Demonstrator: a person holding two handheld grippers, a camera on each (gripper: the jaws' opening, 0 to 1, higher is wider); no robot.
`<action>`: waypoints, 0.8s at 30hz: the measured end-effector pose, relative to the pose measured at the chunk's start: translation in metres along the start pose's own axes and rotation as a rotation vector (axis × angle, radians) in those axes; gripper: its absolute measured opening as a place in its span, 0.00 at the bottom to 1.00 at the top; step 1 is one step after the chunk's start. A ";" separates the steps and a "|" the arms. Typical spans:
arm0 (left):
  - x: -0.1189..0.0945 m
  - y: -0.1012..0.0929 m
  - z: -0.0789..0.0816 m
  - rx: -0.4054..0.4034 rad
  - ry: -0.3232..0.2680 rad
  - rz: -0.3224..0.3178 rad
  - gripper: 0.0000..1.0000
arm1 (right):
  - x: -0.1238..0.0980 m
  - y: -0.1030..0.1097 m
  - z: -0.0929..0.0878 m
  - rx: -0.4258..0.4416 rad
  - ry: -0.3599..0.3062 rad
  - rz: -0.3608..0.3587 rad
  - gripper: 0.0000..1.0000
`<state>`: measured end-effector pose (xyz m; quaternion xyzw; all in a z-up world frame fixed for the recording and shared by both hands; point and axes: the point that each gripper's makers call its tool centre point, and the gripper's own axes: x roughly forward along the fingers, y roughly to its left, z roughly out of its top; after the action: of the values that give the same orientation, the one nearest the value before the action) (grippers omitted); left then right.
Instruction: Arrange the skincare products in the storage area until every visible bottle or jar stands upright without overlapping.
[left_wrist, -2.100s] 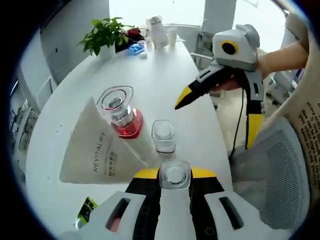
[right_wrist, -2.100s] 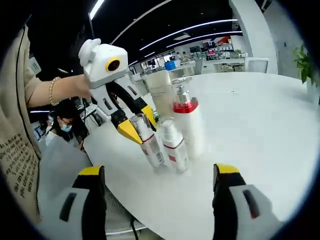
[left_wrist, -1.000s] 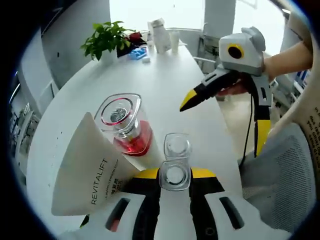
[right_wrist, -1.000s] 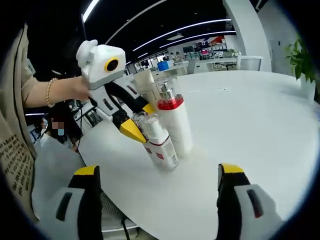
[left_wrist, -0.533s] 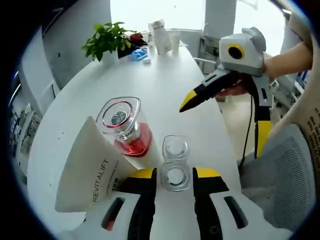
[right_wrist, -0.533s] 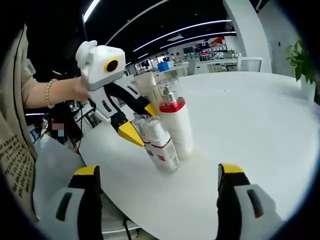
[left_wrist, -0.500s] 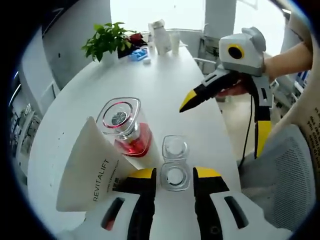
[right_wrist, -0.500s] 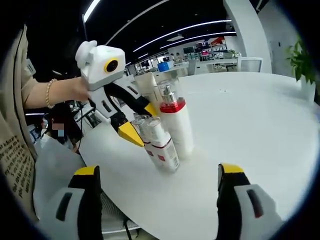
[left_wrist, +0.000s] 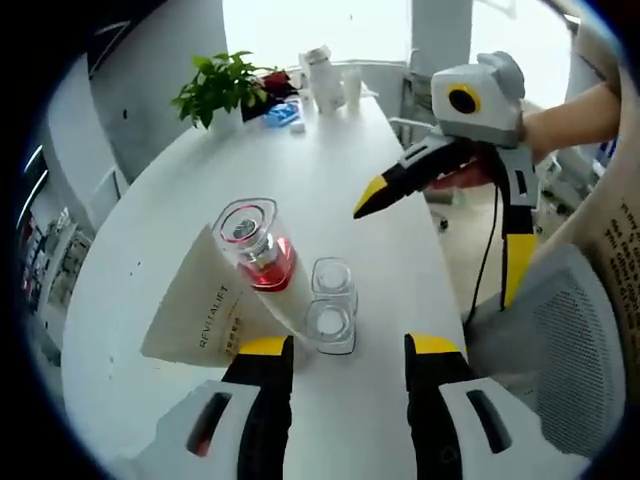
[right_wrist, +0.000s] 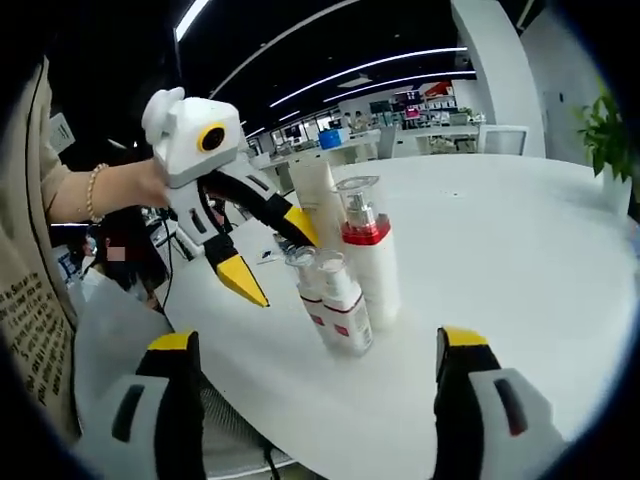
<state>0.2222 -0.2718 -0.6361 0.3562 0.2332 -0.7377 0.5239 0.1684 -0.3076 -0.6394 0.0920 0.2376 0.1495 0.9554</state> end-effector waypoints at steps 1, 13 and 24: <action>-0.003 -0.002 -0.002 -0.007 -0.002 0.004 0.46 | 0.000 0.002 0.001 -0.001 -0.002 -0.001 0.98; -0.039 -0.024 -0.044 -0.179 -0.032 0.055 0.69 | 0.002 0.023 -0.004 0.035 -0.016 -0.036 1.00; -0.074 -0.044 -0.094 -0.409 -0.070 0.116 0.87 | 0.008 0.049 -0.005 0.041 -0.019 -0.044 0.99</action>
<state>0.2219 -0.1448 -0.6403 0.2293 0.3390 -0.6555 0.6347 0.1612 -0.2580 -0.6347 0.1076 0.2335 0.1229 0.9585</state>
